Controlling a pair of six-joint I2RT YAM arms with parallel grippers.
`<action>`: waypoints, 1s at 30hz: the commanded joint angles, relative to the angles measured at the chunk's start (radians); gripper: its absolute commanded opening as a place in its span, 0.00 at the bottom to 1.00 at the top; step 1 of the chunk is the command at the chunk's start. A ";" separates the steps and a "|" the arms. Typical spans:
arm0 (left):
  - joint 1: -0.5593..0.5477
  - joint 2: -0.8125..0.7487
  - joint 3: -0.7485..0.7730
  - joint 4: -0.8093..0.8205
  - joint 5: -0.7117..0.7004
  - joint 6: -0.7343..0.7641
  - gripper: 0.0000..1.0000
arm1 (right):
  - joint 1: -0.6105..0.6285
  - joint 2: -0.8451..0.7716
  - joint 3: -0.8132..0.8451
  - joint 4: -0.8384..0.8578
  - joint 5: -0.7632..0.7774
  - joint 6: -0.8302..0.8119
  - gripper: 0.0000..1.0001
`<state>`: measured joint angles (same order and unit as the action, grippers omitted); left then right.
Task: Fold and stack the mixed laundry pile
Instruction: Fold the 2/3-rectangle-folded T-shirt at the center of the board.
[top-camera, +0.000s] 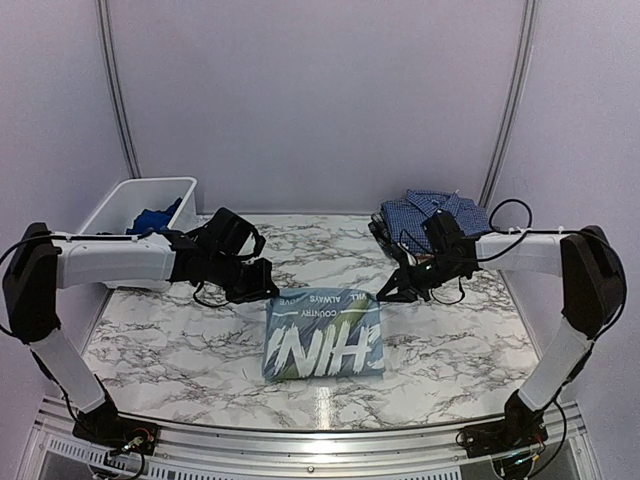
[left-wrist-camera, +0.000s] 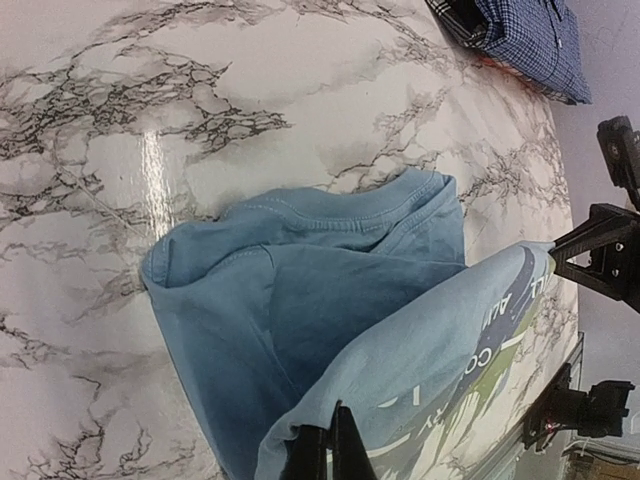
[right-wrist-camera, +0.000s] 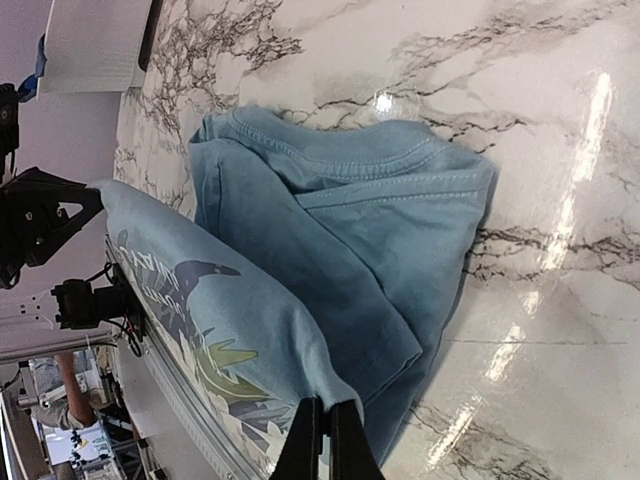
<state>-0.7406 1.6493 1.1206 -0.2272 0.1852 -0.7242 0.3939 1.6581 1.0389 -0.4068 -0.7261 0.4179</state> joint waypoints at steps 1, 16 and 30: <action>0.038 0.047 0.052 -0.031 0.025 0.055 0.00 | -0.014 0.067 0.099 0.001 0.022 -0.029 0.00; 0.116 0.255 0.171 -0.031 0.092 0.117 0.00 | -0.026 0.293 0.238 0.038 0.022 -0.020 0.00; 0.177 0.158 0.183 -0.034 0.027 0.150 0.73 | -0.096 0.173 0.303 0.001 0.048 -0.015 0.42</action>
<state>-0.5747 1.9350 1.2888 -0.2455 0.2707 -0.6144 0.3367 1.9598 1.2583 -0.3828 -0.7044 0.4290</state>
